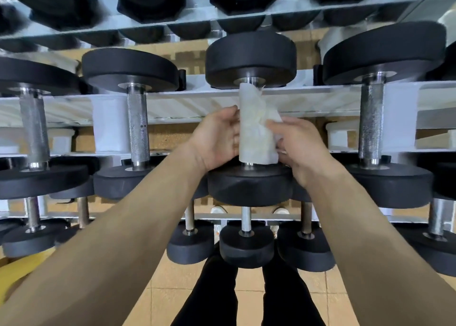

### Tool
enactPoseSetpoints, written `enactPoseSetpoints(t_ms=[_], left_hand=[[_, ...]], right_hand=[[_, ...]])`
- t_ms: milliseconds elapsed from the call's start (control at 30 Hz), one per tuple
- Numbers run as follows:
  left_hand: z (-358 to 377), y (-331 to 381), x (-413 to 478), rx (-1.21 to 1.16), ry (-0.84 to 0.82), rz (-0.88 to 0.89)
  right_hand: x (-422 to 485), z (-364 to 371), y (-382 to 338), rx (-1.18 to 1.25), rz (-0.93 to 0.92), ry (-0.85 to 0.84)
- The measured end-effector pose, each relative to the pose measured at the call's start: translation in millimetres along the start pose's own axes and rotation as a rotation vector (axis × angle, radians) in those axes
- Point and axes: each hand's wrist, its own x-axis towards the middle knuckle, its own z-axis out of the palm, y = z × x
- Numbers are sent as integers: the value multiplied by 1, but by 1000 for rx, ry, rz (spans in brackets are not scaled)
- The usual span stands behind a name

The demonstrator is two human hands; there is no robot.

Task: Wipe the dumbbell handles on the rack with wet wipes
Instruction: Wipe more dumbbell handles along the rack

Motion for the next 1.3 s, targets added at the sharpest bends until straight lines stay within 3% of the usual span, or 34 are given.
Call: enactPoseSetpoints(t_ms=[267, 500, 633, 733, 833, 967, 1067, 1167, 1300], left_hand=[[0, -1, 17, -190, -174, -69], [-4, 4, 11, -261, -257, -9], [-16, -2, 5, -197, -275, 94], [-23, -5, 1, -186, -295, 155], [-18, -5, -2, -93, -138, 216], [-10, -10, -5, 196, 377, 362], [-15, -7, -10, 267, 637, 521], [-11, -2, -19, 274, 638, 551], [-7, 0, -25, 306, 474, 280]], right_hand=[[-11, 0, -6, 203, -212, -122], [-34, 24, -15, -223, -467, -193], [-39, 24, -14, -192, -425, -239], [-45, 15, -14, 85, -307, -246], [-46, 6, -12, 182, -275, -152], [-27, -7, -10, 370, -105, -17], [-7, -15, -11, 284, -51, 57], [13, -17, -5, 172, -66, 131], [30, -13, -1, 83, -51, 171]])
